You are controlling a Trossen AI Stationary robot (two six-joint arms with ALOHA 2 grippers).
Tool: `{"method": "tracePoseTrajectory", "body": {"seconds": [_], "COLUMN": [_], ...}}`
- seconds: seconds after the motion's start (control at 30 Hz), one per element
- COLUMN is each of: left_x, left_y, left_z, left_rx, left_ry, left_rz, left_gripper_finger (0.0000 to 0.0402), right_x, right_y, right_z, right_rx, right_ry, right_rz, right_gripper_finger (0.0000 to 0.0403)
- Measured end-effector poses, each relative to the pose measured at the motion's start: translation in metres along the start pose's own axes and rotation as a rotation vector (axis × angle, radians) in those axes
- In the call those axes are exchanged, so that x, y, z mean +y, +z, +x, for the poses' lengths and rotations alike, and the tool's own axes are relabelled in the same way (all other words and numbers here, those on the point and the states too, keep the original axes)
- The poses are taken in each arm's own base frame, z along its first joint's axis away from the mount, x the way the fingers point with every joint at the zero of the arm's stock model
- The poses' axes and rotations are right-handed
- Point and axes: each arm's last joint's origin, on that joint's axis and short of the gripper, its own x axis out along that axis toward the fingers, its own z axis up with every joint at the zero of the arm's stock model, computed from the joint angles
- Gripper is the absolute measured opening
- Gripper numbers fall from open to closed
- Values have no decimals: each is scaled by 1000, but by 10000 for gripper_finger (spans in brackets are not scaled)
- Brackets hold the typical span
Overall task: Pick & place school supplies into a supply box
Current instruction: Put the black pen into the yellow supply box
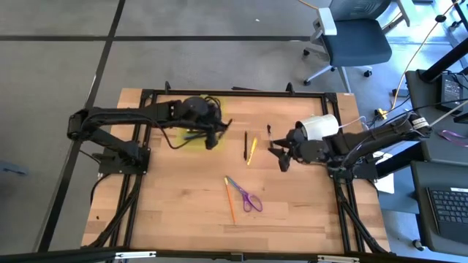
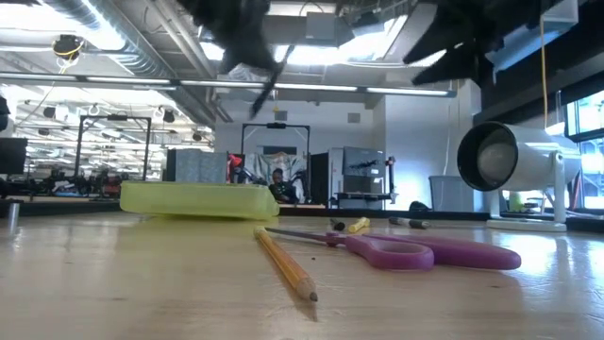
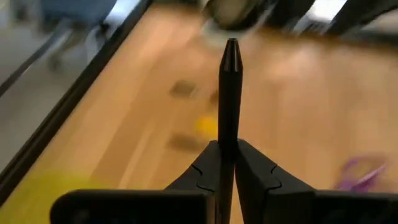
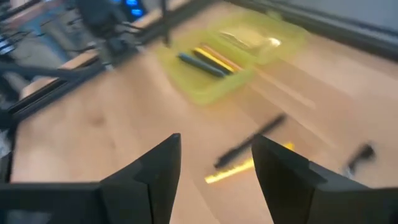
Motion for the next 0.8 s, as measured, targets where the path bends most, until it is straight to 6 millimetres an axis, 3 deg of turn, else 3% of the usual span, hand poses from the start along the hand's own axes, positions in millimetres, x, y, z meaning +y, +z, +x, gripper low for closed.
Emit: {"method": "tracePoseTrajectory", "body": {"seconds": [0.13,0.47,0.8], "left_x": [19,59,79], "left_y": [-15,-52,-77], "left_z": [5,41,74], "left_rx": [163,535,711], "left_ry": [102,78,35], "left_rz": [8,-13,7], "left_gripper_finger": [20,20,20], "right_x": [-10,-18,-22], "right_y": [1,5,-9], "right_z": [4,16,49], "right_rx": [20,38,96], "right_ry": [-68,-99,-193], "right_rz": [84,128,108], "right_gripper_finger": [200,200,200]}}
